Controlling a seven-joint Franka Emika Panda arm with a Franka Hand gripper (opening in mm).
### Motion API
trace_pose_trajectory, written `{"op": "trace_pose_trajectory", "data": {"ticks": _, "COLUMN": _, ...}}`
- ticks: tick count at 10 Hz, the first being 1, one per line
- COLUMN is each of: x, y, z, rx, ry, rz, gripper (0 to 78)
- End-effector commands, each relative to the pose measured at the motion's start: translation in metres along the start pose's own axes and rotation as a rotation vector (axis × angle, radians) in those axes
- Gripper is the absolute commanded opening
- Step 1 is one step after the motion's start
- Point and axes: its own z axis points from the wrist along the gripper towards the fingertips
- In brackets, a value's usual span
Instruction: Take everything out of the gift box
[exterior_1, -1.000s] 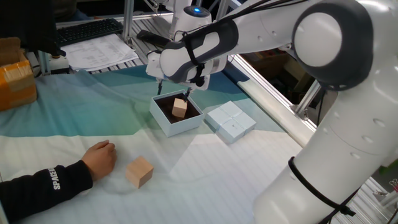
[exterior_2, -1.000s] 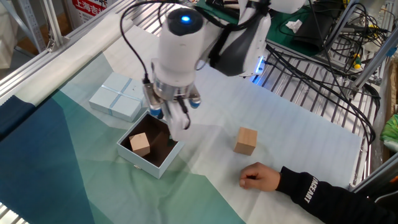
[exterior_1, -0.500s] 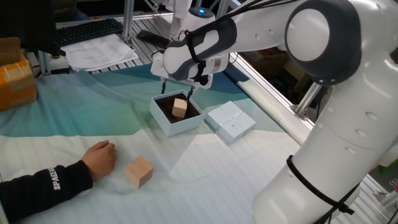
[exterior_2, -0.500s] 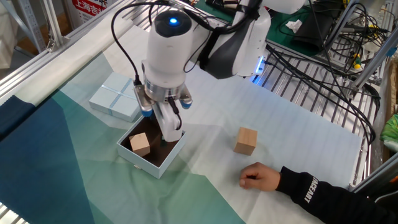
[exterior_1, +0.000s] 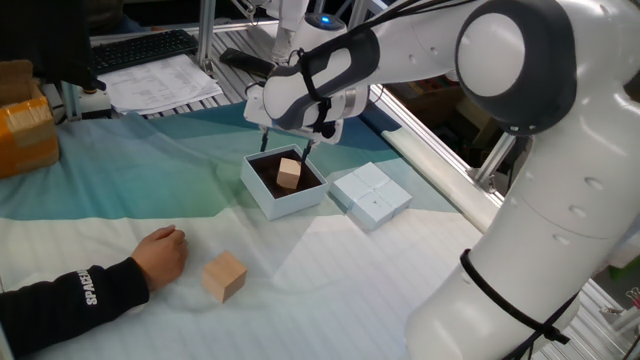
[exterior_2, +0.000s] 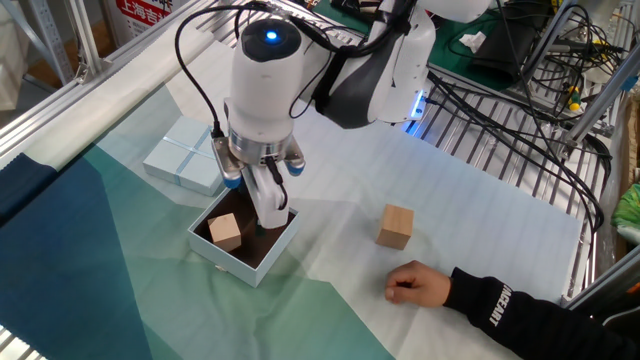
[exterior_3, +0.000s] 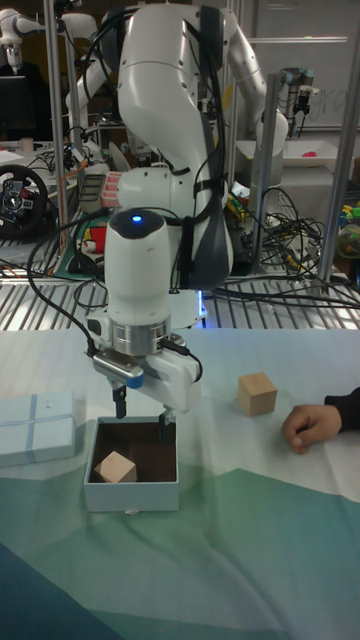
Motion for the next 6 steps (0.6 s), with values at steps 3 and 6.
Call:
{"op": "trace_pose_trajectory", "data": {"ticks": 3, "x": -0.014, "y": -0.007, "z": 0.019, "rx": -0.01, "ry": -0.006, "rz": 0.001, "gripper": 77.4}}
{"op": "trace_pose_trajectory", "data": {"ticks": 6, "x": -0.014, "y": -0.007, "z": 0.03, "rx": -0.011, "ry": -0.006, "rz": 0.017, "gripper": 77.4}}
